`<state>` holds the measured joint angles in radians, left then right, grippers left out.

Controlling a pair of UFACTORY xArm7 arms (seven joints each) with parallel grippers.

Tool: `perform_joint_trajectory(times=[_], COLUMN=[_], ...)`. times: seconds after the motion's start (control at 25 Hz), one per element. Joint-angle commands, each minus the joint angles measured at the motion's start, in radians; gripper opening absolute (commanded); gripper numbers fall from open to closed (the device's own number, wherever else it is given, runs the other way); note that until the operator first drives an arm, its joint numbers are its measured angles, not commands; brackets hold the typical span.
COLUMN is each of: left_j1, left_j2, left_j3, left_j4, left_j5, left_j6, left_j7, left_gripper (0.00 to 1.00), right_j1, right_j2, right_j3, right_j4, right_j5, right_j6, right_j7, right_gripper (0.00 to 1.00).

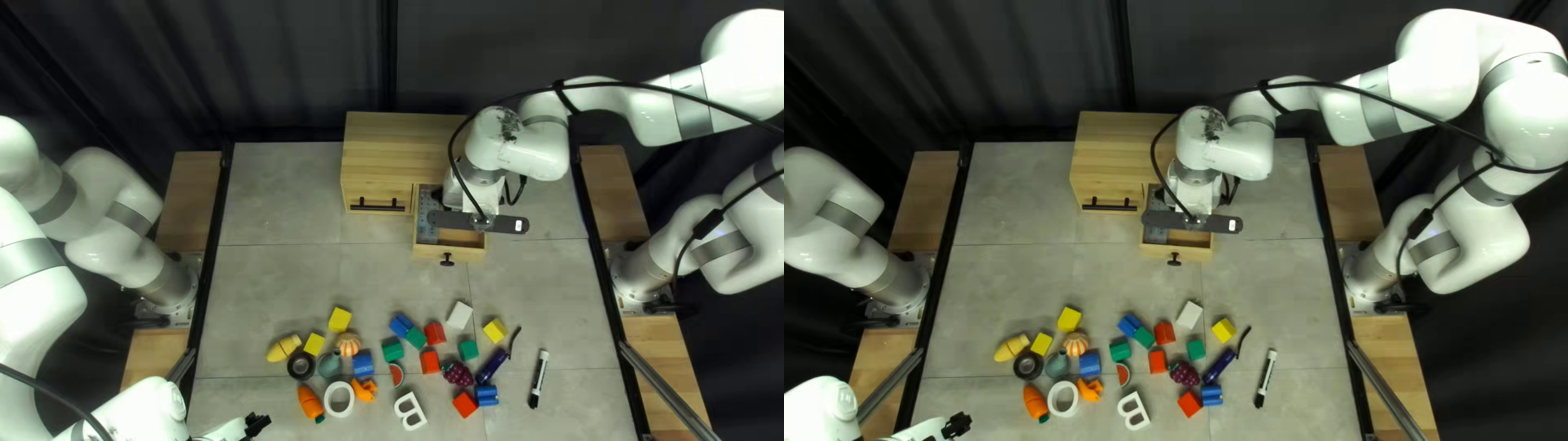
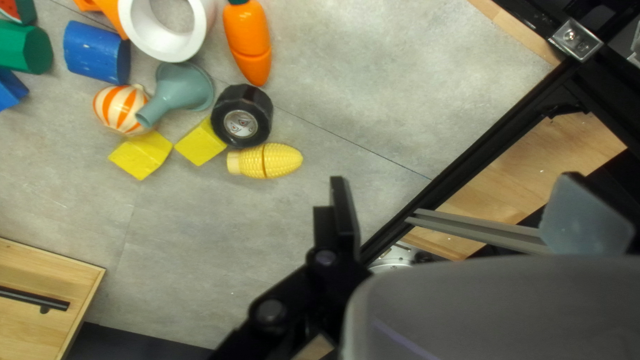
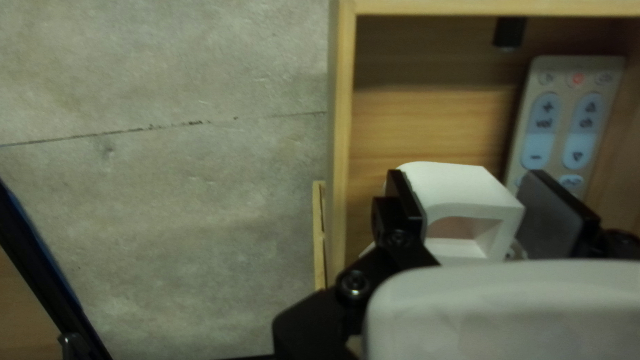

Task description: Open drawers and place objects into drawer and close

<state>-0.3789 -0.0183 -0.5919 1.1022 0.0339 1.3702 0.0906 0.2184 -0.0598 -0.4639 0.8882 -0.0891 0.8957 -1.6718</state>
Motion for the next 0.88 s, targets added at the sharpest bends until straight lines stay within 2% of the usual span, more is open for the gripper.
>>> perform_joint_trajectory(times=[0.04, 0.88], left_j1=[0.0, 0.0], left_j2=[0.0, 0.0], left_j3=[0.0, 0.0], left_j4=[0.0, 0.0], left_j5=[0.0, 0.0], left_j6=[0.0, 0.0], left_j7=[0.0, 0.0], left_gripper=[1.0, 1.0], right_j1=[0.0, 0.006], right_j2=[0.014, -0.009], right_j3=[-0.001, 0.005], right_j4=[0.004, -0.05], right_j5=[-0.002, 0.006], right_j6=[-0.007, -0.055], right_j7=[-0.008, -0.02], right_gripper=[0.0, 0.0])
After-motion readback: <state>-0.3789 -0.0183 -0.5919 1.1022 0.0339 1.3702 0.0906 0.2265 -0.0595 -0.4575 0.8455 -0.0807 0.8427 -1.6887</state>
